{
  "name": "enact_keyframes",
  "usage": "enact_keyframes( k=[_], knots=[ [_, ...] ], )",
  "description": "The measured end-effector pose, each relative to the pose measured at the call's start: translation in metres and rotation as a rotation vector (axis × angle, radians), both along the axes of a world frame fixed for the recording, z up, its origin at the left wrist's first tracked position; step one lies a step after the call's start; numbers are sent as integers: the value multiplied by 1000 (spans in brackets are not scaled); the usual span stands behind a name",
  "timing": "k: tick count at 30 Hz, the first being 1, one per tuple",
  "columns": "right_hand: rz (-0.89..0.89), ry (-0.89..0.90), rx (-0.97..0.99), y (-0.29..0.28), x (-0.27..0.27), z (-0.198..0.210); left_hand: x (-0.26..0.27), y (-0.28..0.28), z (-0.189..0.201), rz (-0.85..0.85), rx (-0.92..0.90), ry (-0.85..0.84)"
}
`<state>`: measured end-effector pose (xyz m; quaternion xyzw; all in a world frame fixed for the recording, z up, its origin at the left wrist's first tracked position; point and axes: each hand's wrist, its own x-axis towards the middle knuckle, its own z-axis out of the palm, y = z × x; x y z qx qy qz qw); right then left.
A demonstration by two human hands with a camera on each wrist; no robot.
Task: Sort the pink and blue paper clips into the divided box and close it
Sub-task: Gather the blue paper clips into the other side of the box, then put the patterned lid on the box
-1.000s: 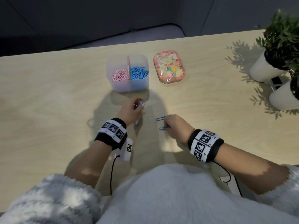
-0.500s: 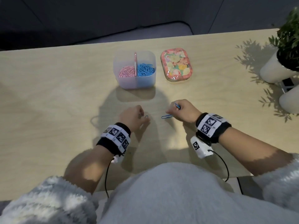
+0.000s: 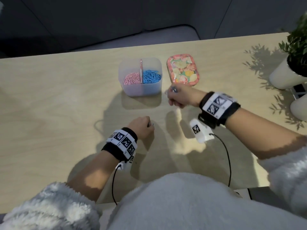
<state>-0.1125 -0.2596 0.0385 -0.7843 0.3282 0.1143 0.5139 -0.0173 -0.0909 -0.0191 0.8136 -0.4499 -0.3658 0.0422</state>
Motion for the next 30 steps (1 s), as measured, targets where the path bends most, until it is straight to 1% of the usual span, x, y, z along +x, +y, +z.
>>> enact_keyframes(
  k=[3, 4, 7, 10, 12, 14, 15, 17, 19, 20, 21, 23, 25, 26, 28, 30],
  knots=[
    [-234, -167, 87, -19, 45, 23, 5, -5, 6, 95, -65, 67],
    [-306, -186, 116, -24, 59, 27, 8, -9, 11, 123, -98, 96],
    [-386, -142, 174, -30, 93, 30, 19, -23, 27, 222, -223, 152],
    [-438, -122, 237, -29, 111, 26, 34, -41, 50, 280, -369, 99],
    [-389, -87, 164, -30, 114, 24, 45, -58, 62, 282, -433, -13],
    [-385, -121, 130, -32, 112, 22, 57, -77, 68, 287, -479, -121],
    [-345, -133, 62, -34, 110, 20, 62, -87, 69, 295, -480, -153],
    [-322, -179, -49, -39, 105, 21, 68, -106, 70, 317, -441, -155],
    [-368, -244, -144, -45, 93, 22, 69, -120, 69, 318, -369, -168],
    [-396, -249, -233, -49, 83, 20, 68, -124, 69, 306, -340, -181],
    [-417, -229, -332, -55, 70, 17, 66, -127, 68, 292, -319, -181],
    [-446, -112, -490, -66, 43, 4, 61, -129, 67, 287, -300, -148],
    [-464, 24, -586, -72, 23, -13, 58, -126, 66, 303, -337, -99],
    [-462, 91, -610, -74, 17, -20, 58, -121, 66, 317, -398, -86],
    [-457, 243, -624, -72, 9, -34, 62, -108, 65, 339, -583, -109],
    [-445, 354, -627, -70, 3, -45, 68, -92, 60, 358, -713, -237]
  ],
)
